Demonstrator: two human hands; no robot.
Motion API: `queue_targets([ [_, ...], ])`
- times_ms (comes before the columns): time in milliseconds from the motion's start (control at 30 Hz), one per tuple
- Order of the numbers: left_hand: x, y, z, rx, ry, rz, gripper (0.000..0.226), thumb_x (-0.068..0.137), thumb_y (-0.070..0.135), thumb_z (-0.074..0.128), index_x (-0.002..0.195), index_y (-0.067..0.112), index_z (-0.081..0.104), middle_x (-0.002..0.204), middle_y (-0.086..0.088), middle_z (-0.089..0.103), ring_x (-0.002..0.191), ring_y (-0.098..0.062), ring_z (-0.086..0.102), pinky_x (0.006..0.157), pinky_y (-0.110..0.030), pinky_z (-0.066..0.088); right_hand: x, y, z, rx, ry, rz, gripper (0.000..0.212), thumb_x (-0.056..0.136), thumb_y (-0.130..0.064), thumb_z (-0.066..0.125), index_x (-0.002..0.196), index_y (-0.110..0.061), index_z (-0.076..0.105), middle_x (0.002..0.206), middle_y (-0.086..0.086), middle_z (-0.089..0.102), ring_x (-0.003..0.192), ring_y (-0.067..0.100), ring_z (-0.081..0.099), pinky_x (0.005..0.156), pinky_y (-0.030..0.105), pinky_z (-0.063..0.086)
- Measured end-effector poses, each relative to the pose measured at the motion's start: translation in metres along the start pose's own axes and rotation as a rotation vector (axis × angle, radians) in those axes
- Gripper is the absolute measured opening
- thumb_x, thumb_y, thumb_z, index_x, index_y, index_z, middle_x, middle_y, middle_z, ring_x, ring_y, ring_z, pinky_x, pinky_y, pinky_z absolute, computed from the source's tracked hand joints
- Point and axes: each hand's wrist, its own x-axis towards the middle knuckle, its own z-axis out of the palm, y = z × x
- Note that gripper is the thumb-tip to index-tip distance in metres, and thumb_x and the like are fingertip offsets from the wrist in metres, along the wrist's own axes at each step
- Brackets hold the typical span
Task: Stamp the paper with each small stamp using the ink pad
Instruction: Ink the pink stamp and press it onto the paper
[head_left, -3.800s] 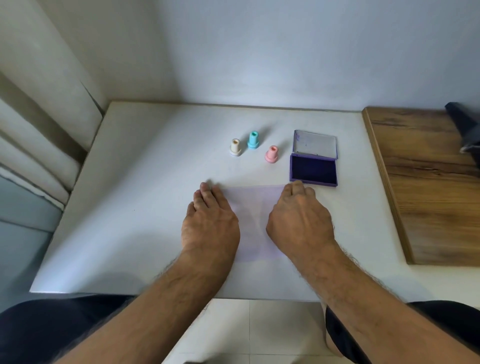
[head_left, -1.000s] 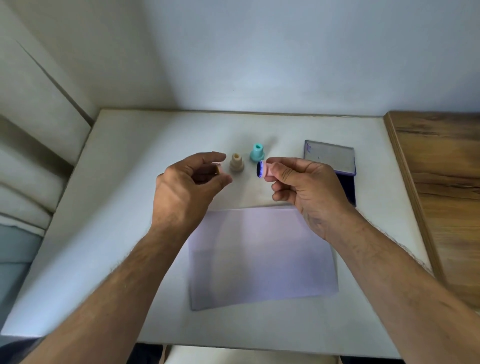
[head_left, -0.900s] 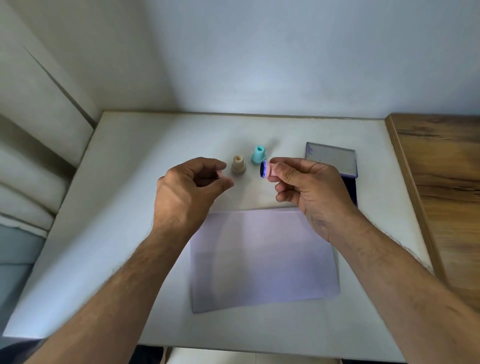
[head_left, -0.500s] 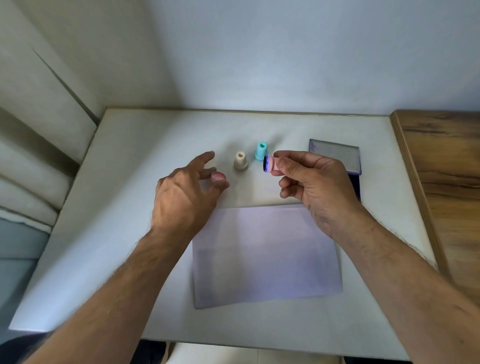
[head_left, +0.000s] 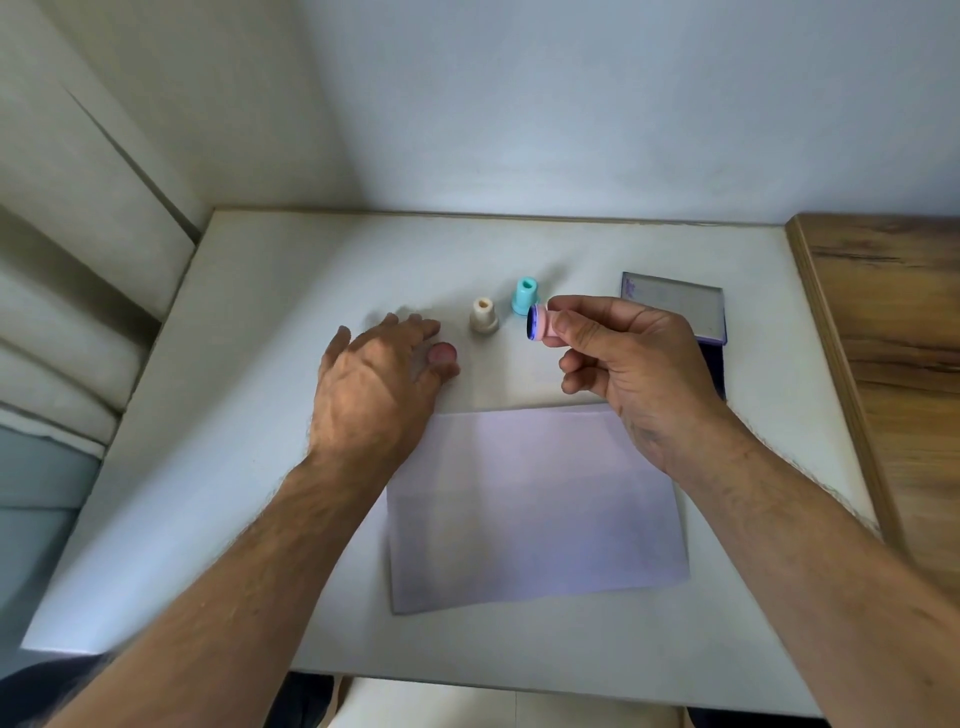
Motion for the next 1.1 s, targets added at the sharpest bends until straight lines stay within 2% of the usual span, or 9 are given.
queue_targets([
  [67,-0.002,0.006,-0.004,-0.066,0.075,-0.01,0.03,0.092,0.04,0.062,0.119,0.029,0.068,0.118,0.001,0.071,0.116,-0.022,0.058,0.107,-0.034,0.039,0.0,0.0,0.0,-0.01,0.004,0.0,0.014,0.085,-0.004,0.068,0.098,-0.006,0.074,0.081,0.014,0.072,0.057,0.016,0.056,0.051,0.025,0.051],
  [133,-0.005,0.014,-0.007,-0.148,0.137,0.014,0.024,0.091,0.04,0.062,0.111,0.031,0.072,0.104,0.008,0.075,0.102,-0.016,0.066,0.093,-0.03,0.05,0.0,-0.001,-0.001,-0.016,0.002,0.001,0.014,0.085,-0.004,0.069,0.097,-0.008,0.074,0.08,0.012,0.073,0.057,0.015,0.056,0.052,0.026,0.052],
  [200,-0.009,0.022,-0.009,-0.221,0.181,0.062,0.02,0.09,0.038,0.064,0.103,0.028,0.075,0.095,0.01,0.077,0.091,-0.013,0.07,0.085,-0.03,0.054,-0.001,-0.002,0.0,-0.012,-0.01,0.004,0.014,0.084,-0.003,0.07,0.095,-0.01,0.075,0.078,0.01,0.074,0.056,0.014,0.056,0.053,0.026,0.053],
  [300,-0.016,0.033,-0.011,-0.301,0.239,0.116,0.015,0.088,0.032,0.069,0.098,0.024,0.078,0.095,0.007,0.077,0.086,-0.012,0.071,0.079,-0.029,0.056,-0.004,-0.004,0.002,0.037,-0.038,0.025,0.016,0.084,0.001,0.068,0.095,-0.01,0.074,0.079,0.006,0.075,0.056,0.013,0.056,0.052,0.024,0.052],
  [533,-0.024,0.049,-0.009,-0.351,0.259,0.191,0.015,0.088,0.026,0.07,0.099,0.02,0.078,0.098,0.005,0.077,0.084,-0.014,0.071,0.078,-0.03,0.056,-0.012,-0.01,-0.001,0.145,-0.125,0.052,0.022,0.087,0.006,0.06,0.1,-0.008,0.071,0.078,0.002,0.074,0.056,0.014,0.054,0.052,0.024,0.05],
  [667,-0.025,0.056,-0.005,-0.337,0.246,0.168,0.017,0.091,0.017,0.066,0.105,0.018,0.076,0.102,0.003,0.077,0.091,-0.013,0.071,0.081,-0.018,0.051,-0.018,-0.014,-0.006,0.13,-0.131,0.038,0.027,0.086,0.009,0.059,0.098,-0.012,0.071,0.083,0.003,0.075,0.06,0.017,0.061,0.054,0.026,0.052],
  [800,-0.029,0.066,-0.001,-0.37,0.224,0.121,0.019,0.092,0.016,0.064,0.105,0.022,0.076,0.095,0.004,0.077,0.07,-0.009,0.058,0.064,-0.004,0.04,-0.024,-0.018,-0.009,0.218,-0.175,0.04,0.029,0.087,0.012,0.055,0.094,-0.013,0.069,0.085,0.005,0.074,0.06,0.019,0.064,0.053,0.027,0.05],
  [900,-0.032,0.074,-0.001,-0.383,0.232,0.129,0.019,0.092,0.016,0.065,0.106,0.023,0.076,0.095,0.003,0.078,0.082,-0.011,0.061,0.068,-0.01,0.044,-0.028,-0.022,-0.013,0.325,-0.203,0.065,0.031,0.088,0.012,0.053,0.088,-0.016,0.067,0.083,0.004,0.072,0.058,0.018,0.062,0.053,0.027,0.047],
  [1100,-0.035,0.079,-0.007,-0.358,0.204,0.12,0.021,0.093,0.017,0.064,0.108,0.025,0.075,0.102,0.007,0.076,0.094,-0.008,0.067,0.08,-0.007,0.042,-0.035,-0.03,-0.018,0.415,-0.209,0.096,0.03,0.088,0.011,0.051,0.088,-0.015,0.065,0.079,0.004,0.068,0.055,0.017,0.056,0.053,0.027,0.044],
])
